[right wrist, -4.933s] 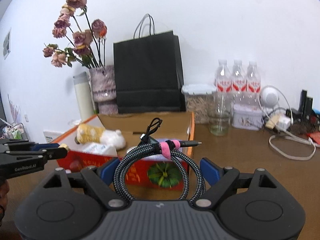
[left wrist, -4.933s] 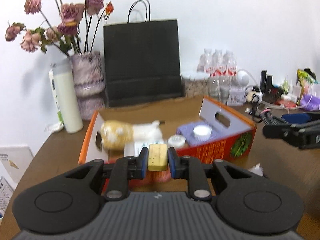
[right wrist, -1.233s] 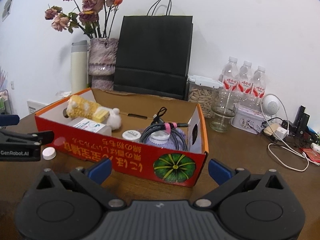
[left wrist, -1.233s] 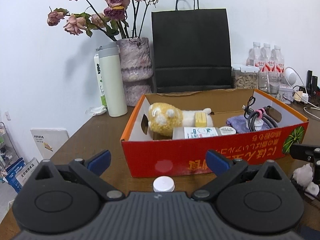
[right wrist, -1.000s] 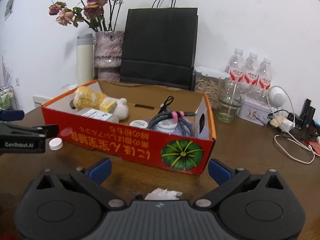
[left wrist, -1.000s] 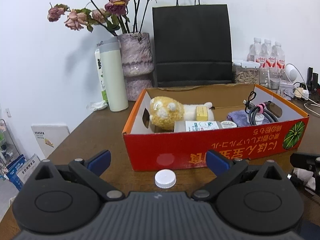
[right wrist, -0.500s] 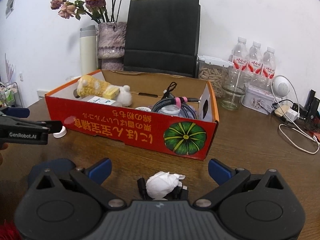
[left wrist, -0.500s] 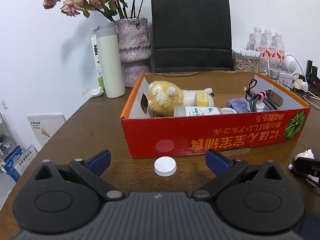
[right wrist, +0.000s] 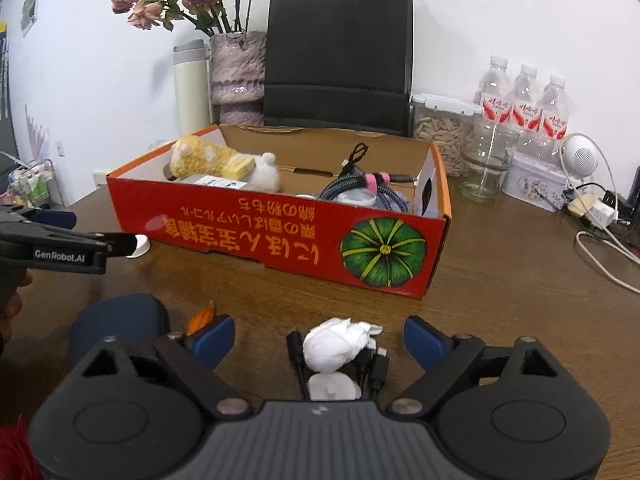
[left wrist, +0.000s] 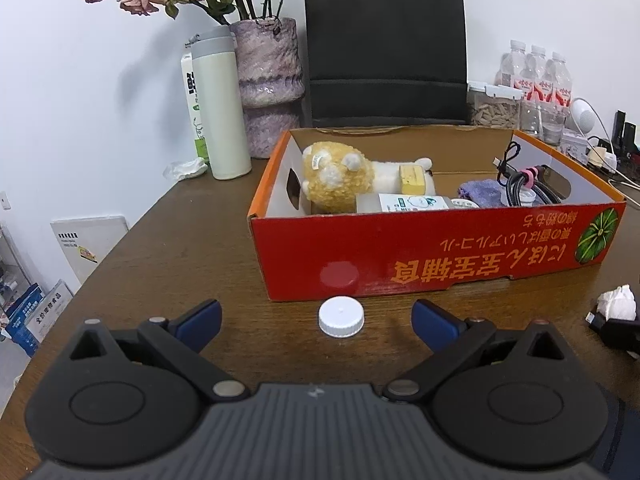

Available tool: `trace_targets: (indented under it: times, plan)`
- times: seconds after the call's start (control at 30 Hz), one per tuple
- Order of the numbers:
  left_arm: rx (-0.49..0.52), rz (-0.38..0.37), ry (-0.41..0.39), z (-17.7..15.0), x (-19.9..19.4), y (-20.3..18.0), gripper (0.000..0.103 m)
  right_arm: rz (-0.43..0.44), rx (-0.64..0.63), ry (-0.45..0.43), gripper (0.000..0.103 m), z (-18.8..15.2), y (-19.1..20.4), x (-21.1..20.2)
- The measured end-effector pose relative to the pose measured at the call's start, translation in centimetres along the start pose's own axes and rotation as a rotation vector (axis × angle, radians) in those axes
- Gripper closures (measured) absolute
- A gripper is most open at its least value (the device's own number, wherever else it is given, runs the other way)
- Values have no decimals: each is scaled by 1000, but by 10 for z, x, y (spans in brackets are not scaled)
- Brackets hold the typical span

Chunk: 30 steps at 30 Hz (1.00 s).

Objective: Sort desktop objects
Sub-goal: 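Grasp the white bottle cap with the left gripper while the right gripper grasps the white tissue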

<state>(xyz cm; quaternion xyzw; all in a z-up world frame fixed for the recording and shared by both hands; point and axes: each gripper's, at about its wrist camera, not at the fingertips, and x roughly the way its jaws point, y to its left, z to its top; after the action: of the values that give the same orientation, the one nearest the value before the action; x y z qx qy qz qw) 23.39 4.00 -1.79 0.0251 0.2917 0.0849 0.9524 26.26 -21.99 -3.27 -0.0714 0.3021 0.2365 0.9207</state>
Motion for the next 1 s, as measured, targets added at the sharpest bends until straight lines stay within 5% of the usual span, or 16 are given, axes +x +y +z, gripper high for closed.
trace_targets:
  times: [0.27,0.33,0.63,0.83,1.0]
  plan:
    - [-9,-37,35,-1,10,8,0,34,44,5,44,0,-9,3]
    - [-17,-46,42,-1,13,10,1,40,47,16,58,-1,-9,5]
    - [-35,-120,83,-2,24,11,43,56,56,25,78,-1,-10,7]
    - [-20,-128,64,0,26,6,73,68,68,12,80,-1,-10,6]
    - [-5,-136,57,0,25,3,74,74,81,-5,80,-1,-11,3]
